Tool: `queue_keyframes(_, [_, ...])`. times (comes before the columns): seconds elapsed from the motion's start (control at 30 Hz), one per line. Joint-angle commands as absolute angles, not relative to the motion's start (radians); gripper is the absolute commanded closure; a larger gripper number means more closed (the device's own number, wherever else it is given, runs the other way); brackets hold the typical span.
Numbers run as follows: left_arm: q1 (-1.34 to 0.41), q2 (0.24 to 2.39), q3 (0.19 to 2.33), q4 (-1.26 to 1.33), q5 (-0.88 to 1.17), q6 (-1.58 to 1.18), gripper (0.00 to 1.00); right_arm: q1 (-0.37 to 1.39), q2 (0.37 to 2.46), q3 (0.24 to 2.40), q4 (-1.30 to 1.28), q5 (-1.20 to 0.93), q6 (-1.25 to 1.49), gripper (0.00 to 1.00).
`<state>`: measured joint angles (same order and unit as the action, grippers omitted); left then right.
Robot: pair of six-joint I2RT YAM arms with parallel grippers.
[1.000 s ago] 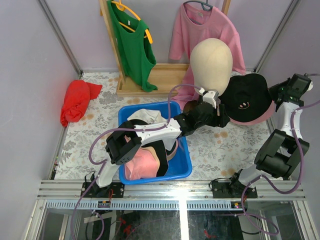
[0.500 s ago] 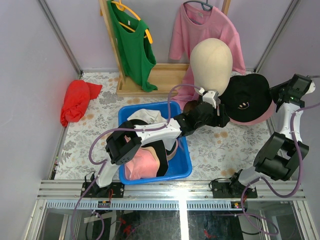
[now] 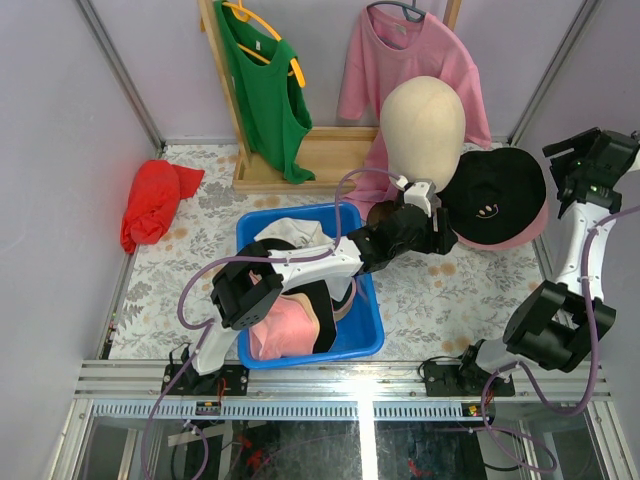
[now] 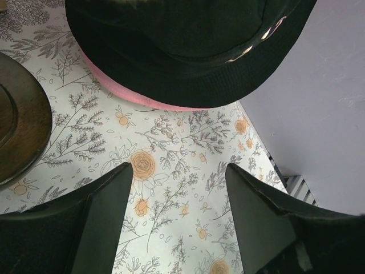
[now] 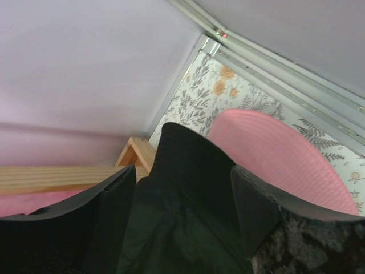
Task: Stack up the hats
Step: Stack the hat on the hat.
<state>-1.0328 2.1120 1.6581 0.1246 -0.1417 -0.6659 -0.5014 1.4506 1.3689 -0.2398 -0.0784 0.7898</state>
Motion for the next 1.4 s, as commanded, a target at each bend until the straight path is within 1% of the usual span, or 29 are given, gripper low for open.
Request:
queue_keyframes(0.0, [-1.03,2.073,1.679,0.132,-0.165,-0.669,0.34,-0.473,1.434,1.423,-0.253,-0.152,0.778,0.24])
queue_keyframes(0.27, [-1.032,2.072,1.678,0.13,-0.166,-0.669,0.34,-0.372,1.397,1.449,-0.321,-0.174,0.735,0.22])
queue_keyframes(0.7, [-1.032,2.044,1.632,0.139,-0.163,-0.665,0.34,-0.362,1.368,1.384,-0.375,-0.19,0.766,0.24])
queue_keyframes(1.1, [-1.032,2.027,1.616,0.142,-0.164,-0.666,0.34,-0.361,1.362,1.274,-0.34,-0.173,0.796,0.27])
queue_keyframes(1.17, [-1.031,2.024,1.613,0.141,-0.166,-0.662,0.34,-0.36,1.365,1.263,-0.322,-0.161,0.808,0.3])
queue_keyframes(1.23, [-1.032,2.023,1.61,0.141,-0.171,-0.659,0.34,-0.361,1.367,1.251,-0.301,-0.151,0.825,0.38])
queue_keyframes(1.33, [-1.032,2.021,1.609,0.14,-0.174,-0.655,0.34,-0.361,1.375,1.237,-0.283,-0.145,0.845,0.57])
queue_keyframes(1.37, [-1.033,2.024,1.61,0.139,-0.176,-0.653,0.34,-0.361,1.377,1.233,-0.279,-0.142,0.851,0.65])
